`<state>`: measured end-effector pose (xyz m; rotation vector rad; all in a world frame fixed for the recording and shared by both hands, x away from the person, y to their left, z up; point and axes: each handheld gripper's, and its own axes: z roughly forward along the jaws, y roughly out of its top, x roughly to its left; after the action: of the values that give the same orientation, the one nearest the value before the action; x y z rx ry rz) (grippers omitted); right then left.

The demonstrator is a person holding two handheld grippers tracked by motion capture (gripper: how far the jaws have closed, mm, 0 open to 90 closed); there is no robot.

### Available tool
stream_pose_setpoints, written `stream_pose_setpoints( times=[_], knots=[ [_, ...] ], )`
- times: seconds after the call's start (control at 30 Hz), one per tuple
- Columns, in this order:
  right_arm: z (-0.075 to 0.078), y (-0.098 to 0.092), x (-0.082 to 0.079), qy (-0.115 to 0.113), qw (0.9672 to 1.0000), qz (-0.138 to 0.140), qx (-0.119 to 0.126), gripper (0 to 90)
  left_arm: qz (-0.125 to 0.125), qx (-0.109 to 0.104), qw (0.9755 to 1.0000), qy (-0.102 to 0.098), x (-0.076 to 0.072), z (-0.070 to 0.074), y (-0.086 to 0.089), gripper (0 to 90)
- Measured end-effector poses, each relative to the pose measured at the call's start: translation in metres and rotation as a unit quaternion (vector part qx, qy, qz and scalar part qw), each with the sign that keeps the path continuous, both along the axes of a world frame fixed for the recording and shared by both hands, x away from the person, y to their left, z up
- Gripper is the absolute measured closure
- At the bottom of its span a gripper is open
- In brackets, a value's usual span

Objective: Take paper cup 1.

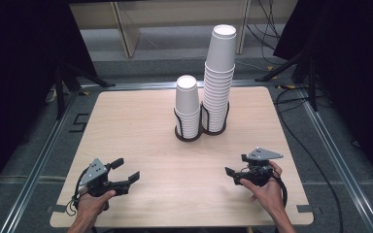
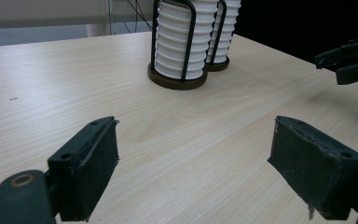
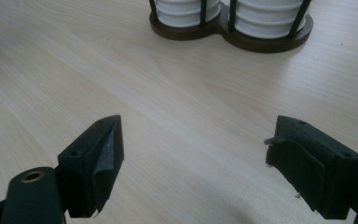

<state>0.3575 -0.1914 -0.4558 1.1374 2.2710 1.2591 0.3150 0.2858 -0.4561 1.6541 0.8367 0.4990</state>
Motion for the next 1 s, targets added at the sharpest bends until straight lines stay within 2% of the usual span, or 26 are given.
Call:
stream_pose_setpoints(
  times=[0.07, 0.17, 0.2, 0.23, 0.27, 0.33, 0.53, 0.63, 0.7, 0.73, 0.77, 0.83, 0.87, 0.93, 0.97, 1.0],
  knots=[
    [0.0, 0.0, 0.0, 0.0, 1.0, -0.004, 0.004, 17.8, 0.011, 0.009, 0.9998, 0.013, -0.002, 0.001, 0.001, 14.6],
    [0.0, -0.001, 0.0, -0.003, 1.0, -0.005, 0.004, 17.9, 0.011, 0.009, 0.9998, 0.015, -0.003, 0.001, 0.001, 14.6],
    [0.0, 0.001, -0.001, 0.005, 0.9998, -0.008, 0.016, 17.9, 0.008, 0.009, 0.9999, 0.011, -0.002, 0.001, 0.001, 14.6],
    [0.0, 0.001, -0.001, 0.004, 0.9999, -0.007, 0.015, 17.9, 0.004, 0.008, 1.0, 0.003, -0.001, 0.001, 0.001, 14.6],
    [0.0, 0.001, -0.001, 0.003, 0.9998, -0.008, 0.016, 18.0, 0.012, 0.011, 0.9997, 0.016, -0.003, 0.001, 0.001, 14.6],
    [0.001, 0.0, 0.001, -0.006, 1.0, 0.0, 0.006, 18.0, 0.013, 0.011, 0.9998, 0.015, -0.002, 0.001, 0.001, 14.6],
    [0.003, 0.001, 0.002, -0.009, 0.9999, -0.004, 0.002, 18.0, 0.018, 0.006, 0.9997, 0.017, -0.003, 0.001, 0.001, 14.6],
    [0.005, 0.003, 0.003, -0.014, 0.9999, -0.002, 0.007, 18.0, 0.018, 0.008, 0.9997, 0.018, -0.002, 0.001, 0.002, 14.6],
    [0.007, 0.004, 0.003, -0.015, 0.9999, 0.001, 0.002, 17.9, 0.017, 0.01, 0.9997, 0.017, -0.002, 0.001, 0.002, 14.6],
    [0.008, 0.006, 0.003, -0.014, 0.9998, 0.0, 0.012, 17.9, 0.017, 0.011, 0.9996, 0.018, -0.002, 0.001, 0.002, 14.6],
    [0.009, 0.006, 0.003, -0.015, 0.9999, 0.0, 0.007, 17.7, 0.007, 0.002, 1.0, 0.003, 0.001, -0.001, 0.002, 14.6],
    [0.012, 0.008, 0.005, -0.018, 0.9998, 0.005, 0.013, 17.6, 0.007, 0.005, 1.0, 0.004, 0.002, -0.001, 0.002, 14.6],
    [0.014, 0.009, 0.006, -0.024, 0.9996, 0.006, 0.015, 17.6, 0.019, 0.009, 0.9996, 0.021, -0.001, 0.0, 0.002, 14.6],
    [0.019, 0.011, 0.006, -0.021, 0.9997, 0.007, 0.015, 17.2, 0.019, 0.012, 0.9996, 0.02, -0.001, 0.0, 0.002, 14.6],
    [0.02, 0.014, 0.008, -0.028, 0.9993, 0.006, 0.023, 17.2, 0.019, 0.013, 0.9995, 0.02, -0.001, 0.0, 0.002, 14.6],
    [0.022, 0.013, 0.011, -0.037, 0.9991, 0.015, 0.013, 17.2, 0.019, 0.011, 0.9995, 0.021, -0.001, -0.001, 0.002, 14.6]
  ],
)
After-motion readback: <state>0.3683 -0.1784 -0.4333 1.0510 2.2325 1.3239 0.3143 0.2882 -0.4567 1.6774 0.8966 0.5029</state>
